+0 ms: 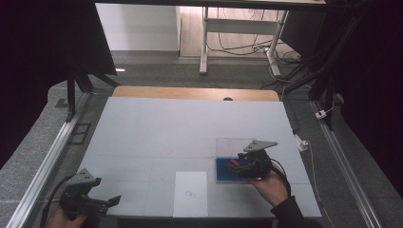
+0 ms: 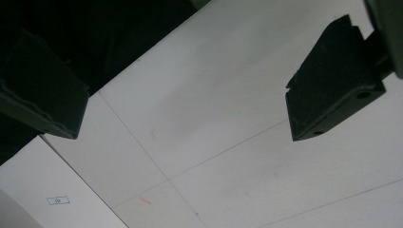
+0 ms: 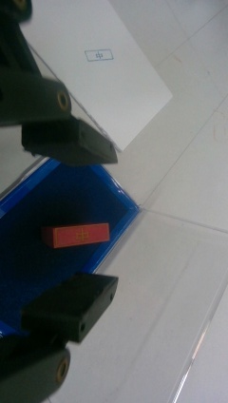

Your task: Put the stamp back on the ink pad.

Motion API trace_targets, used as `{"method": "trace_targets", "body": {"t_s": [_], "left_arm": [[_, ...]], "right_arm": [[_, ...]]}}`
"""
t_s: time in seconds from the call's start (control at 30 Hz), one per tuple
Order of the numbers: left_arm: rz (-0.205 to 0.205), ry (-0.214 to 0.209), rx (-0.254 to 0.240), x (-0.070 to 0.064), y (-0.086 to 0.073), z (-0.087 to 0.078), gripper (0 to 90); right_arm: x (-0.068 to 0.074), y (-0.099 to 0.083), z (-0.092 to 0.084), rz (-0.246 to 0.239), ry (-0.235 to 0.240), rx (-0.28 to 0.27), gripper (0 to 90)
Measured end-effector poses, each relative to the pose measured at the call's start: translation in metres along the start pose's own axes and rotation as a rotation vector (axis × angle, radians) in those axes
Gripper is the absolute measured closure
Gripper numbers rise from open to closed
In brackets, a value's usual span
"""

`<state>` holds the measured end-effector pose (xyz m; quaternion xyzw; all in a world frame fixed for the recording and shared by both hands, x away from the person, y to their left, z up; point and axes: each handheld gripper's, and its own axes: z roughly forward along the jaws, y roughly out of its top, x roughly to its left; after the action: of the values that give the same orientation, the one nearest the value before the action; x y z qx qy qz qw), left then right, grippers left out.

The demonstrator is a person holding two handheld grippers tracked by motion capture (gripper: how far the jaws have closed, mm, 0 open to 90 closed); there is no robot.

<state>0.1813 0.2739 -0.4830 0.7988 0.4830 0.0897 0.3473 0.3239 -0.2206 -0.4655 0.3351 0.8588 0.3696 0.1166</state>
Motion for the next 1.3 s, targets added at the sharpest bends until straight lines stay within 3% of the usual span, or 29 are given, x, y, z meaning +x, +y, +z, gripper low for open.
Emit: {"method": "trace_targets", "body": {"t_s": [0.2, 0.5, 0.83, 1.07, 1.3], "left_arm": [[-0.001, 0.000, 0.000, 0.000, 0.000, 0.000, 1.0], [-0.002, 0.001, 0.002, 0.000, 0.000, 0.000, 1.0], [-0.002, 0.003, 0.005, 0.000, 0.000, 0.000, 1.0], [-0.003, 0.004, 0.004, 0.000, 0.000, 0.000, 1.0], [-0.003, 0.004, 0.005, 0.000, 0.000, 0.000, 1.0]], "right_arm": [[0.003, 0.000, -0.003, 0.018, 0.004, -0.018, 19.1], [0.009, 0.000, -0.014, 0.035, 0.003, -0.049, 10.3], [0.010, -0.008, -0.029, 0.066, -0.001, -0.034, 3.8], [0.010, -0.018, -0.043, 0.043, -0.037, -0.037, 0.5], [0.007, -0.032, -0.058, 0.078, -0.081, -0.043, 0.0]]}}
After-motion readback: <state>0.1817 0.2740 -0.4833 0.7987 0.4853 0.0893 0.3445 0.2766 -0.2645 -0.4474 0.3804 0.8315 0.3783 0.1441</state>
